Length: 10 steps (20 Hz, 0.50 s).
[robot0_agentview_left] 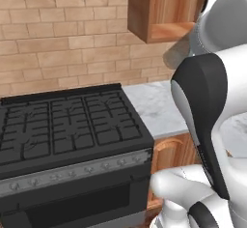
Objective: There is a bowl on the dining counter. Grab a lemon wedge from the fridge and place it in the bowl. Then get the liquor bottle and glass cup from the cabinet and place them next to the bowl.
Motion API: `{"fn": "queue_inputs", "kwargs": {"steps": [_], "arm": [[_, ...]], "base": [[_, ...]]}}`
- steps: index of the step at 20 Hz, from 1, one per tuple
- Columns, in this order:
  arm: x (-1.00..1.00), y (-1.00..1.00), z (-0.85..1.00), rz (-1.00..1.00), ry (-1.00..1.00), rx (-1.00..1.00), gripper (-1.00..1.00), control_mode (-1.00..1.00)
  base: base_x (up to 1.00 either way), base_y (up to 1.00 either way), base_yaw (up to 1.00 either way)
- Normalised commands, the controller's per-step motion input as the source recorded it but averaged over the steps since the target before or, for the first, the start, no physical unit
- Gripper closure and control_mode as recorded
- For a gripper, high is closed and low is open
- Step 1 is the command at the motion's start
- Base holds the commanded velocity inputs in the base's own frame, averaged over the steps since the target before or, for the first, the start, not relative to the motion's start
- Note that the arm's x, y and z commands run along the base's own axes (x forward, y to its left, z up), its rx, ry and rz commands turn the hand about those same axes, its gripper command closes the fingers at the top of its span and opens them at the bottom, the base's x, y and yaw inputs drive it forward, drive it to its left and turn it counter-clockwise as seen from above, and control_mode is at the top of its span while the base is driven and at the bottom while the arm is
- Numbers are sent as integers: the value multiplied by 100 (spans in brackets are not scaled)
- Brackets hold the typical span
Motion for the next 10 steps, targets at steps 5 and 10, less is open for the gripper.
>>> {"fn": "queue_inputs", "kwargs": {"steps": [5, 10], "arm": [[0, 0, 0, 0, 0, 0, 100, 100], [0, 0, 0, 0, 0, 0, 100, 100]], "base": [[-91, 70, 0], [-100, 69, 0]]}}
